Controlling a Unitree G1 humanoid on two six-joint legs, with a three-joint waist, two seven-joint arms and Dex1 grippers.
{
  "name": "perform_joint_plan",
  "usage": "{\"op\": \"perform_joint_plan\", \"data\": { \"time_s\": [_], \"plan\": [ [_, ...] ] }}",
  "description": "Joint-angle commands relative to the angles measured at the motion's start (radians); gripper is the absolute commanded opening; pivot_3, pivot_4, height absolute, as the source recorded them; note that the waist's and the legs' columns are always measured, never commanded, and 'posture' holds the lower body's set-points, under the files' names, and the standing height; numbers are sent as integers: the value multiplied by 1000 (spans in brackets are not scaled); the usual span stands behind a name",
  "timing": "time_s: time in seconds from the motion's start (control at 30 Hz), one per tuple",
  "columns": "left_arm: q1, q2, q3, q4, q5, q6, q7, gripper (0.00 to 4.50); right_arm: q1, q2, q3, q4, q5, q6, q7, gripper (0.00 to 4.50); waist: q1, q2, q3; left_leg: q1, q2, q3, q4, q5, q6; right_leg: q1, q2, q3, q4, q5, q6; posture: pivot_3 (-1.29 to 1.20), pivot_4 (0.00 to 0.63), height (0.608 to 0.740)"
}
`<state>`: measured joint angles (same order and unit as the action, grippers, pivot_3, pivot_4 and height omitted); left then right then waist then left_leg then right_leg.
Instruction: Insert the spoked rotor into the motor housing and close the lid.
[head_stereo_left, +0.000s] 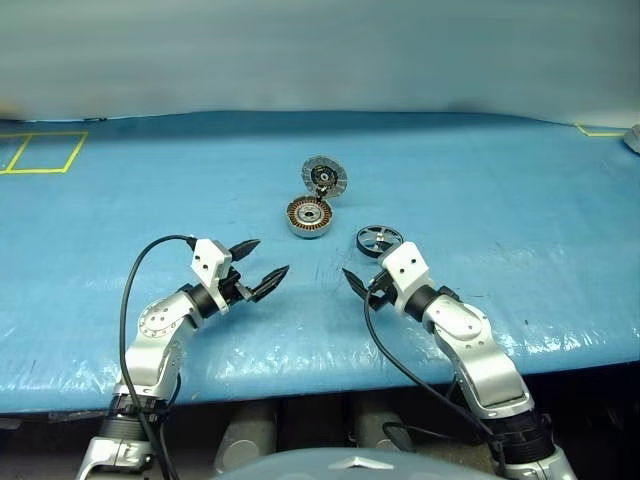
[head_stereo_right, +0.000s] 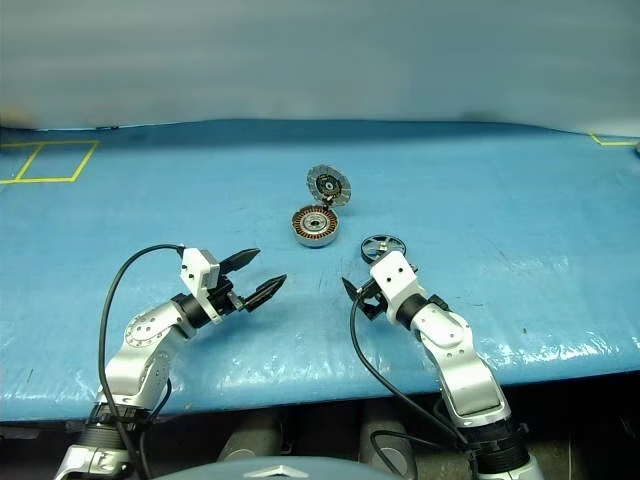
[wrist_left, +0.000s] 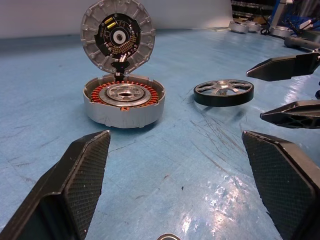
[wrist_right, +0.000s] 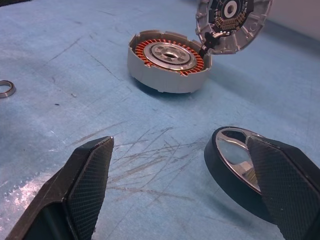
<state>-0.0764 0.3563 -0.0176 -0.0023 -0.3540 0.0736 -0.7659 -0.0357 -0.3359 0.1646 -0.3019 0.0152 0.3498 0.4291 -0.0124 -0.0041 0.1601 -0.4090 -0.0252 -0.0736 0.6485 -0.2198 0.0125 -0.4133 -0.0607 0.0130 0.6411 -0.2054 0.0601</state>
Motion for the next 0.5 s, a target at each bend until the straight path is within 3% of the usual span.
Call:
{"op": "perform_joint_plan", "data": {
  "time_s": [0.03, 0.5],
  "plan": [
    [-7, 4, 9, -32, -7, -9, -9, 4500, -16, 4, -15, -38, 7, -16, -5, 4469, 0, 0, 0, 0, 0, 0, 0, 0, 0, 0, 0, 0, 0, 0, 0, 0, 150, 740],
    [-12, -6, 21, -16, 0, -26, 12, 4500, -170, -11, 52, -26, -44, 107, 16, 4469, -2, 0, 0, 0, 0, 0, 0, 0, 0, 0, 0, 0, 0, 0, 0, 0, 150, 740]
  ]
}}
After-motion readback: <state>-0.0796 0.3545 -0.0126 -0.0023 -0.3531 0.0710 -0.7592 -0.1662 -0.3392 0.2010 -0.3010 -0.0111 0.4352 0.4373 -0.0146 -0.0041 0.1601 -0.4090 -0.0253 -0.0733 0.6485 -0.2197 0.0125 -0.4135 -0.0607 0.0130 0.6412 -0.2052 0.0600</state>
